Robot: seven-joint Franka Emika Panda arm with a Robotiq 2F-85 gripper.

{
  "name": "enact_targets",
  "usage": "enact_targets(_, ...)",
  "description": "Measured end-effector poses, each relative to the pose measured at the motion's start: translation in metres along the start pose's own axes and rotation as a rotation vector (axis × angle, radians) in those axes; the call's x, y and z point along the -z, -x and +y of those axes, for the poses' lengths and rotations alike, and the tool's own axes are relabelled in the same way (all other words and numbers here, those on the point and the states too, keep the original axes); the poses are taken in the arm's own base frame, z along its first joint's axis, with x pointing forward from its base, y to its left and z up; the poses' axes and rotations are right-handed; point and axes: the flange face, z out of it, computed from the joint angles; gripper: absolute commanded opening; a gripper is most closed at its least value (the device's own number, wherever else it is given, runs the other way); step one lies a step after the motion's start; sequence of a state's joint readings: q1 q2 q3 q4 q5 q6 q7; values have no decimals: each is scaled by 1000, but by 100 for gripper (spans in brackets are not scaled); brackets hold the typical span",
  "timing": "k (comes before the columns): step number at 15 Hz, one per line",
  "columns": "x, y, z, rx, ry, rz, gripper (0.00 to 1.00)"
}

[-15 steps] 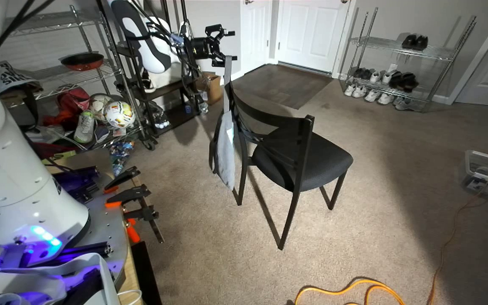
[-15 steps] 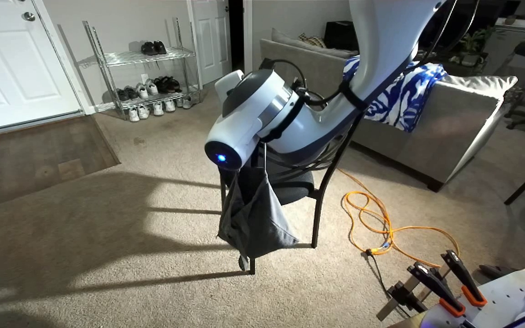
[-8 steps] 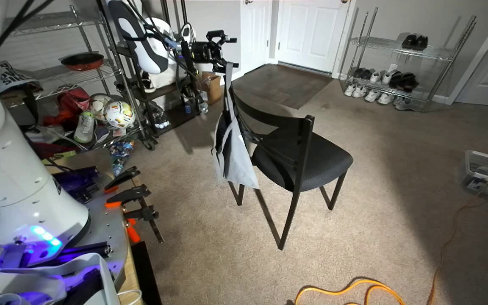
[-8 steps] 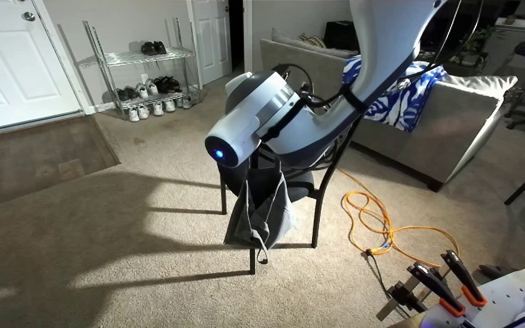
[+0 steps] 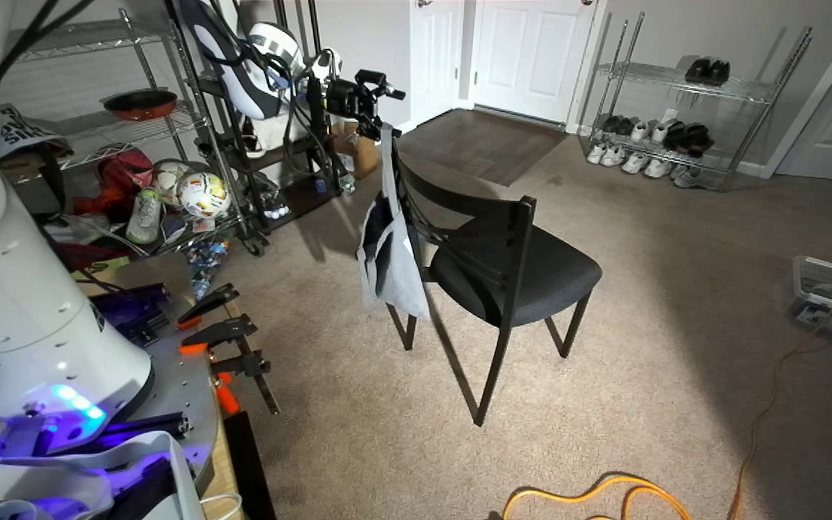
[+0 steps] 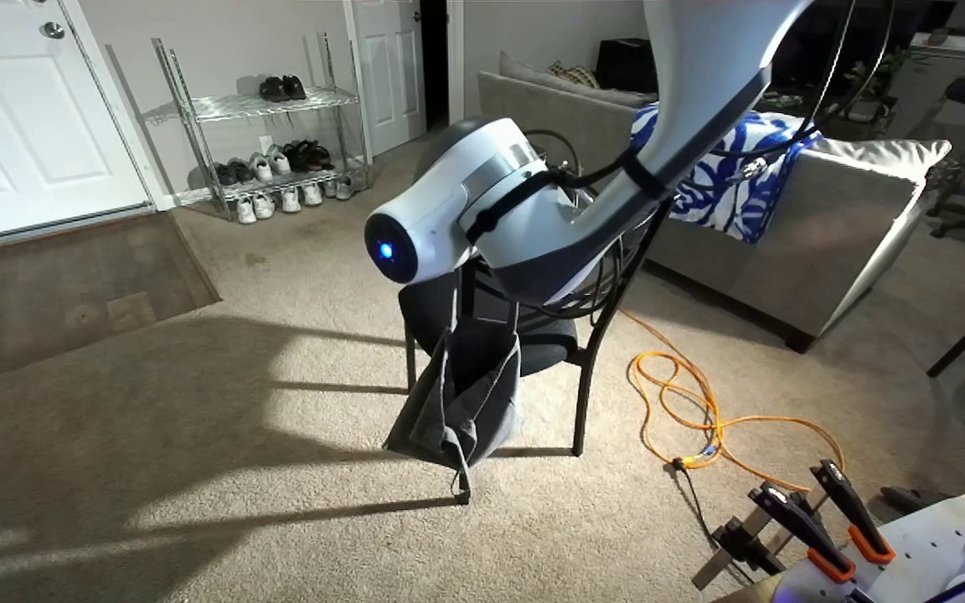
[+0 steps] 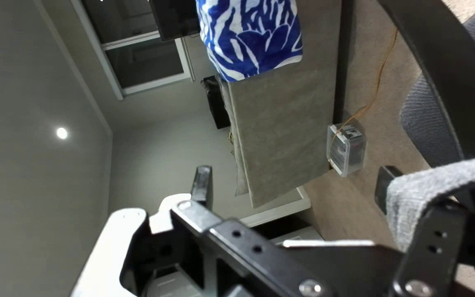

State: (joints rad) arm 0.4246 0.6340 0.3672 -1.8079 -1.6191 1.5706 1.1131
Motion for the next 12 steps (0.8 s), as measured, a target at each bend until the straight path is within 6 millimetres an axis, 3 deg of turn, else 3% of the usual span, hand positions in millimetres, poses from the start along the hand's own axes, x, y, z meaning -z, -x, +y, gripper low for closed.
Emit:
enact_targets(6,13,-21,6,-53,-55,-9,100)
enact_targets(12,6,-37,13,-96,-66,-26,100)
